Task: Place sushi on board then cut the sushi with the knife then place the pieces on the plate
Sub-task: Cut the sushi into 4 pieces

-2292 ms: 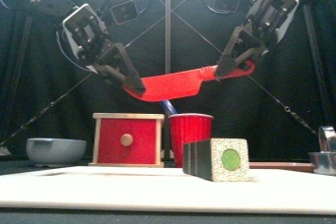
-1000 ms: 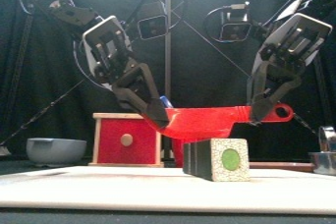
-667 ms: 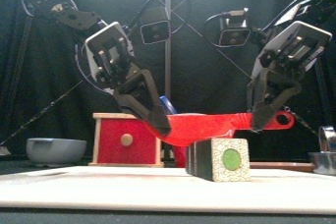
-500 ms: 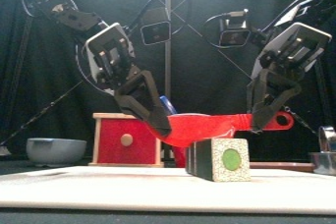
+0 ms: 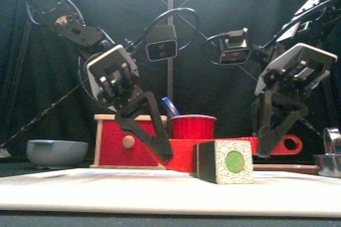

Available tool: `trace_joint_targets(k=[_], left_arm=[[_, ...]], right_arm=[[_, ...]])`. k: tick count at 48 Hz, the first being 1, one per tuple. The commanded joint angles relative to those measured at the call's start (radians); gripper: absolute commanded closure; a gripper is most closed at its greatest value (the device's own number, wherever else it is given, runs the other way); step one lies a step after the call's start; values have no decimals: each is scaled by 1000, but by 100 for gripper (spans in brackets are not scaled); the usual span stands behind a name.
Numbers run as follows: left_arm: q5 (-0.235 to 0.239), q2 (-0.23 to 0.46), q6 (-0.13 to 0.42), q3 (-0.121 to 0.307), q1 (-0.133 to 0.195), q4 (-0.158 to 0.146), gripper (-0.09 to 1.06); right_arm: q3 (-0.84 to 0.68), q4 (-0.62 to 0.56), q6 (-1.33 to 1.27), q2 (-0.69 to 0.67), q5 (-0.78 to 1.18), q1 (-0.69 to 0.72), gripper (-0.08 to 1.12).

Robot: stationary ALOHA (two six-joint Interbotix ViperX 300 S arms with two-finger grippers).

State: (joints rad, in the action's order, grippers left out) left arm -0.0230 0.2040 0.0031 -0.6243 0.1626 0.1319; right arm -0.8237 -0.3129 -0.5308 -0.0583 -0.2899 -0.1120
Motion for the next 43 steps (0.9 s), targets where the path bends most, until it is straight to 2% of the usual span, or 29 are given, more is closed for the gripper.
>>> trace_joint_targets(k=[1,14,22,35,40,43], left_arm=[[2,-8,3,18,0,-8,61],[2,-11,3,15,-58,-44,61],[12,-26,3,15,-75,-72,61],[51,-109,3,20,-67,-83,61],[54,-144,3,18,-43,-86,61],[52,-155,3,20,-17,-86,61]], right_arm=[[8,2,-12,-6,-6,35,71],[9,-12,-12,-14,-9,86,71],[14,-18,-9,-29,-12,95,71],[29,-15,-11,-120,-67,84,71],[34,-12,-12,-164,-75,58,71],[34,-9,-12,-181,-74,40,71]])
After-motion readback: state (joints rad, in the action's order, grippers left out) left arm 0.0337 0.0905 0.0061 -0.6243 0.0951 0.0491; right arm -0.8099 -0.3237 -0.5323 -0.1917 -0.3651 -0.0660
